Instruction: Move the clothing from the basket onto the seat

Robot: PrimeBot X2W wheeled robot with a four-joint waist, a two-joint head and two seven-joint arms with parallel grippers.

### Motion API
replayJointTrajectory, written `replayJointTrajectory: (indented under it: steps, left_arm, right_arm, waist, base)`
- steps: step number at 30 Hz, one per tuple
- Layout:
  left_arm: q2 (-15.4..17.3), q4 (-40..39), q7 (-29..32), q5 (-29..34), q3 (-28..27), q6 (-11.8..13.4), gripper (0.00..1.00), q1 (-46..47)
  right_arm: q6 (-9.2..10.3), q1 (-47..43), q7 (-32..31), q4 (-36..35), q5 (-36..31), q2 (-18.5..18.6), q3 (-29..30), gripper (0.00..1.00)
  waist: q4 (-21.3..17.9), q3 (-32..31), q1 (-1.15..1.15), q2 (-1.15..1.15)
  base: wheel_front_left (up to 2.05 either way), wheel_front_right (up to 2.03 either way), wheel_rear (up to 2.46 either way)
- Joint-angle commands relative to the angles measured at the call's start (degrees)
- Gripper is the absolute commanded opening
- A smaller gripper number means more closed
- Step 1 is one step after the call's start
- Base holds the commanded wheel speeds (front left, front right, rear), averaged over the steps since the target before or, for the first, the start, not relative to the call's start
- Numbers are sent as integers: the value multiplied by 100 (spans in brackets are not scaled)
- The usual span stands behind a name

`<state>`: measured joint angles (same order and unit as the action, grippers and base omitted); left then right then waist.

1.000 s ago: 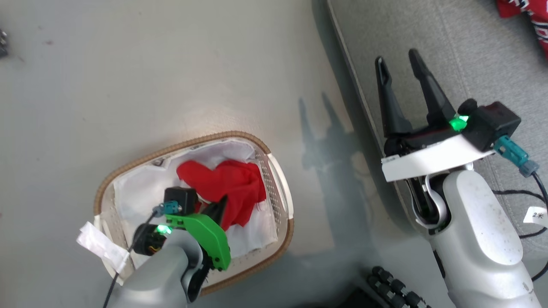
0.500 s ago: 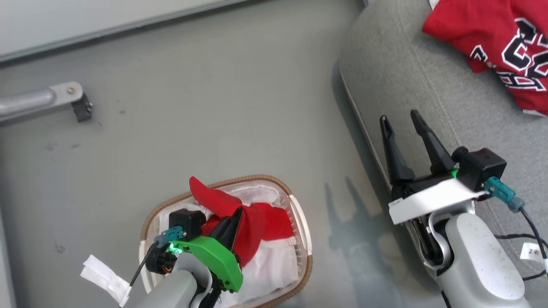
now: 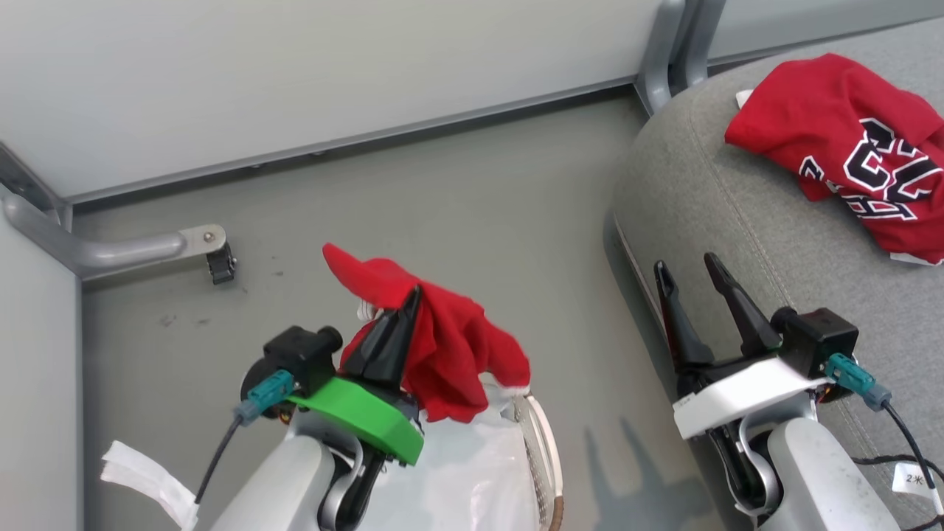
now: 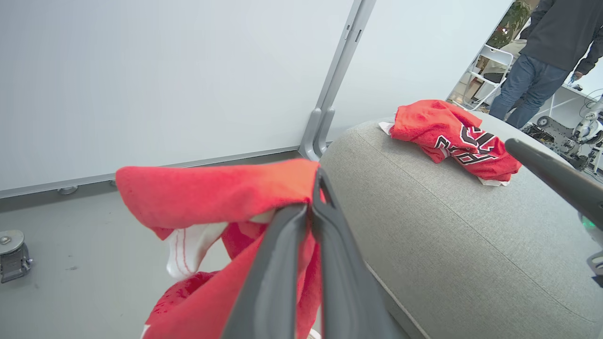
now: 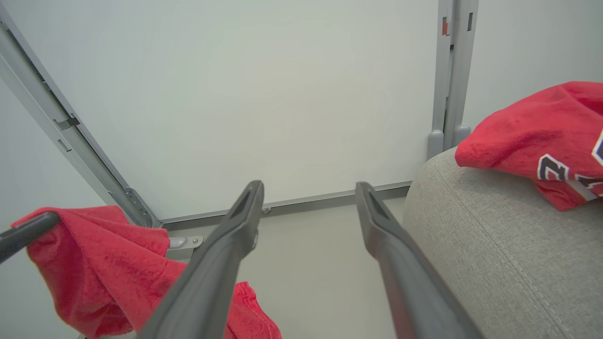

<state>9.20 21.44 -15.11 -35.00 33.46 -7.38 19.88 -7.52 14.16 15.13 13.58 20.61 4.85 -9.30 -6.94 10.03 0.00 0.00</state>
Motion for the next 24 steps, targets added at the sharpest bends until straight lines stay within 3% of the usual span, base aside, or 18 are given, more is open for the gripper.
replayJointTrajectory:
  steps: [1, 10, 19, 24]
  left_arm:
    - [14, -205, -5, 96, -101, -17, 0, -84]
    - [-115, -1368, -5, 550, -552, -17, 0, -145]
    - [-199, -1651, -5, 573, -367, -17, 0, -215]
    - [-230, -1652, -5, 551, -93, -17, 0, -84]
  right_arm:
    - [7, -127, 1, 27, -16, 36, 11, 100]
    - [6, -260, 1, 93, -138, 155, -451, 100]
    - [7, 384, 1, -25, -315, 400, -2118, 100]
    - [7, 937, 1, 227, -448, 326, -2578, 100]
  waist:
    - [87, -210, 0, 0]
    - [103, -310, 0, 0]
    - [226, -338, 0, 0]
    - [377, -312, 0, 0]
  base:
    - [0, 0, 0]
    - [0, 0, 0]
    - [0, 0, 0]
    - [0, 0, 0]
